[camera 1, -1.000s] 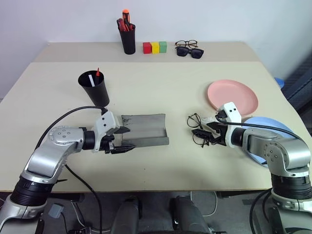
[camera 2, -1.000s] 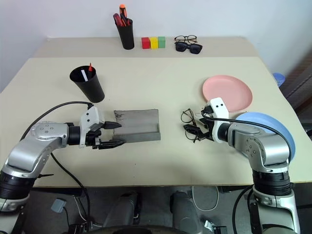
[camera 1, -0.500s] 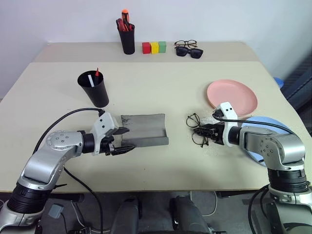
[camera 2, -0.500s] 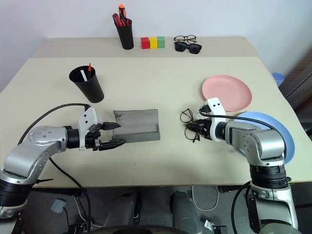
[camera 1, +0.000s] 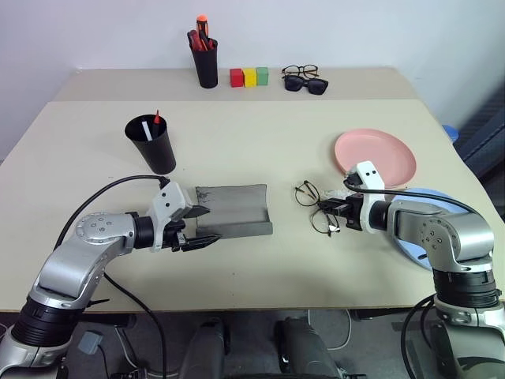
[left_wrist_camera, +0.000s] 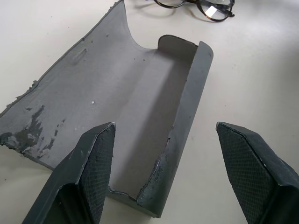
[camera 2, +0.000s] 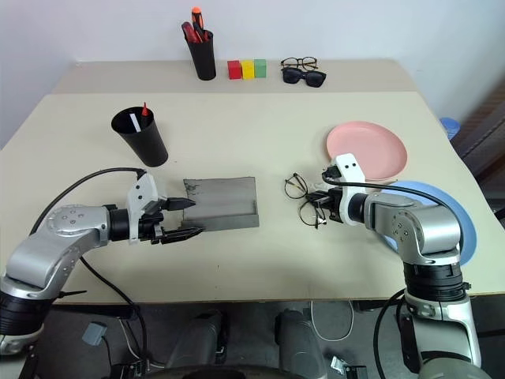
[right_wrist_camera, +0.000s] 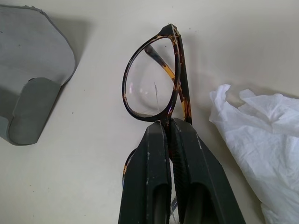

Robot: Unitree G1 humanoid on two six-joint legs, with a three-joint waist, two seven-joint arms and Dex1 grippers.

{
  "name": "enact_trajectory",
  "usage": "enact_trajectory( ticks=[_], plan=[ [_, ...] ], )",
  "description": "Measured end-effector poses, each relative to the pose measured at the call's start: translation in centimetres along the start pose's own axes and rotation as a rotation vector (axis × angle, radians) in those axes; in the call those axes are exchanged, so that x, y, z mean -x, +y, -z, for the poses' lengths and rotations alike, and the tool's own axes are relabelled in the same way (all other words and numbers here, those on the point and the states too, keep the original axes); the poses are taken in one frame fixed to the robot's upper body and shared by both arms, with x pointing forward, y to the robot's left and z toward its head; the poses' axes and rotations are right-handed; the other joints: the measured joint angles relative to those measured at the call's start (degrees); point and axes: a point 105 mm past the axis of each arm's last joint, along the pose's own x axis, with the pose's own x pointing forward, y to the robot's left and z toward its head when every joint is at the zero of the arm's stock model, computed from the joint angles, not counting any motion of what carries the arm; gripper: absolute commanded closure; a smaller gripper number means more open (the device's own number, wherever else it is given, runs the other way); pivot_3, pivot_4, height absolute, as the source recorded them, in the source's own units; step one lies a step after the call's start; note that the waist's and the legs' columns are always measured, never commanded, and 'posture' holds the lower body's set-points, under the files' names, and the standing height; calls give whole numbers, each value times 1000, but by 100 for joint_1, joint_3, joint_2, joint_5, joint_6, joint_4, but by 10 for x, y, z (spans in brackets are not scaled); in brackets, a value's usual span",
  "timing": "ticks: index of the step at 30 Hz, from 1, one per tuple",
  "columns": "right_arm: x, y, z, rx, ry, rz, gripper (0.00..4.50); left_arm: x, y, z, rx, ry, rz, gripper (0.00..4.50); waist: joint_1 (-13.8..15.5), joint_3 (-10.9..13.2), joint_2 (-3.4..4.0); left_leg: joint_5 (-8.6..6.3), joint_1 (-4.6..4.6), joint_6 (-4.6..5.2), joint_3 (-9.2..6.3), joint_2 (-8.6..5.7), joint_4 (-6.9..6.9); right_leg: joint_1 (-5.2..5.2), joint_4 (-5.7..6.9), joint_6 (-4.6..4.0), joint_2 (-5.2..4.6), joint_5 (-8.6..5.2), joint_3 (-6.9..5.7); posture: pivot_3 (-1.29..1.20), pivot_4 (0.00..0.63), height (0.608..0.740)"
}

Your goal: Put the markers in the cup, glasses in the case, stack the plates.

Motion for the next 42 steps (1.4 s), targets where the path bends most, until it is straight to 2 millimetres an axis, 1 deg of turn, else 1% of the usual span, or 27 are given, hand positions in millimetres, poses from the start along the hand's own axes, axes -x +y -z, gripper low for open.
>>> enact_trajectory(
  ticks=[2, 3, 6, 9, 10, 11, 13, 14, 16, 19, 21, 24, 28, 31, 37, 38, 39, 40, 41, 42],
  plan=[
    [1, 5, -8, 112, 5, 5, 4394, 3, 6, -1, 11, -23, -51, 965, -10, 4, 6, 0, 0, 0, 1, 0, 0, -4, 1, 0, 0, 0, 1, 0, 150, 740],
    [2, 12, -15, 174, -5, -6, 4394, 8, 13, -1, 25, -37, -94, 965, -25, 4, 7, 0, 0, 0, 1, 2, -1, -6, 1, 0, 2, 0, 1, 0, 150, 740],
    [2, 45, -43, 351, -76, -88, 4394, 31, 33, 3, 69, -70, -232, 965, -102, 4, 7, 0, 0, 1, -1, 8, -4, -9, 2, 0, 7, 0, 0, 0, 150, 740],
    [-3, 78, -66, 482, -143, -164, 4394, 53, 40, 15, 94, -66, -315, 965, -155, 4, 6, -1, 0, 1, 0, 8, -5, -7, 0, 0, 0, 0, 1, 0, 150, 740],
    [-9, 91, -70, 535, -150, -190, 4394, 61, 40, 24, 97, -41, -334, 965, -171, 3, 7, -1, 1, 1, 4, 8, -8, -9, -1, 0, -2, 0, 3, 0, 150, 740],
    [-13, 100, -72, 567, -158, -212, 4394, 65, 40, 32, 105, -21, -346, 965, -162, 3, 7, -1, 1, 1, 3, 8, -9, -9, -2, -1, -2, 0, 2, 0, 150, 740],
    [-28, 124, -73, 638, -168, -274, 4394, 76, 40, 51, 131, 11, -378, 965, -159, 3, 7, -1, 1, 1, 2, 8, -11, -12, -1, -1, -2, 0, 1, 0, 150, 740],
    [-38, 136, -72, 688, -168, -301, 4394, 79, 40, 57, 140, 20, -386, 965, -154, 4, 7, -1, 0, 0, 2, 8, -10, -13, -1, -1, -4, 0, 1, 0, 150, 740],
    [-53, 149, -69, 777, -171, -331, 4394, 85, 40, 63, 150, 27, -400, 965, -117, 3, 4, -1, -2, 0, -5, 8, -10, -10, -3, -1, -17, 0, -8, 0, 150, 740],
    [-75, 152, -63, 884, -164, -333, 4394, 90, 38, 65, 153, 27, -419, 965, -84, 2, 2, -1, -3, 1, -3, -2, -9, -8, -5, 1, -32, 1, -9, 0, 150, 740],
    [-80, 149, -56, 917, -134, -342, 4394, 91, 33, 65, 152, 30, -414, 965, -76, 2, 3, -2, -3, 1, -2, -4, -12, -10, -4, 1, -38, 1, -9, 0, 150, 740],
    [-81, 147, -43, 957, -94, -380, 4394, 91, 29, 65, 149, 32, -422, 965, -87, 2, 2, -2, -2, 1, -3, -3, -20, -13, -4, 1, -39, 1, -11, 0, 150, 740],
    [-77, 146, -28, 968, -45, -433, 4394, 92, 28, 62, 141, 32, -430, 965, -119, 2, 3, -2, -1, 1, -4, -2, -23, -13, -4, 1, -37, 1, -11, 0, 150, 740],
    [-72, 152, -25, 977, -34, -476, 4394, 92, 29, 62, 145, 34, -433, 965, -145, 2, 3, -2, 1, 1, -5, -1, -26, -13, -3, 0, -31, 0, -12, 0, 150, 740],
    [-76, 153, -25, 977, -29, -472, 4394, 87, 35, 50, 118, 1, -426, 965, -147, 2, 3, -1, 3, 0, -4, -1, -27, -13, -4, 0, -29, 0, -11, 0, 150, 740],
    [-77, 152, -24, 975, -24, -469, 3833, 85, 35, 50, 120, 1, -420, 965, -147, 2, 3, -1, 3, 0, -4, -1, -28, -13, -4, 0, -29, 0, -11, 0, 150, 740],
    [-78, 151, -24, 974, -21, -464, 3507, 83, 35, 50, 118, -1, -414, 965, -147, 2, 3, -1, 2, 0, -4, -1, -28, -14, -4, 0, -29, 0, -11, 0, 150, 740],
    [-78, 150, -24, 970, -21, -461, 3082, 82, 35, 49, 116, -3, -410, 965, -147, 2, 3, -1, 2, 0, -4, -1, -28, -14, -4, 0, -29, 0, -11, 0, 150, 740],
    [-79, 149, -25, 965, -25, -453, 2558, 81, 35, 48, 115, -5, -407, 965, -147, 2, 3, -1, 2, 0, -4, -1, -28, -14, -4, 0, -29, 0, -11, 0, 150, 740],
    [-79, 148, -29, 954, -41, -441, 2142, 80, 36, 46, 110, -10, -405, 965, -146, 2, 3, -1, 2, 0, -4, -1, -28, -14, -4, 0, -29, 0, -11, 0, 150, 740]
  ],
)
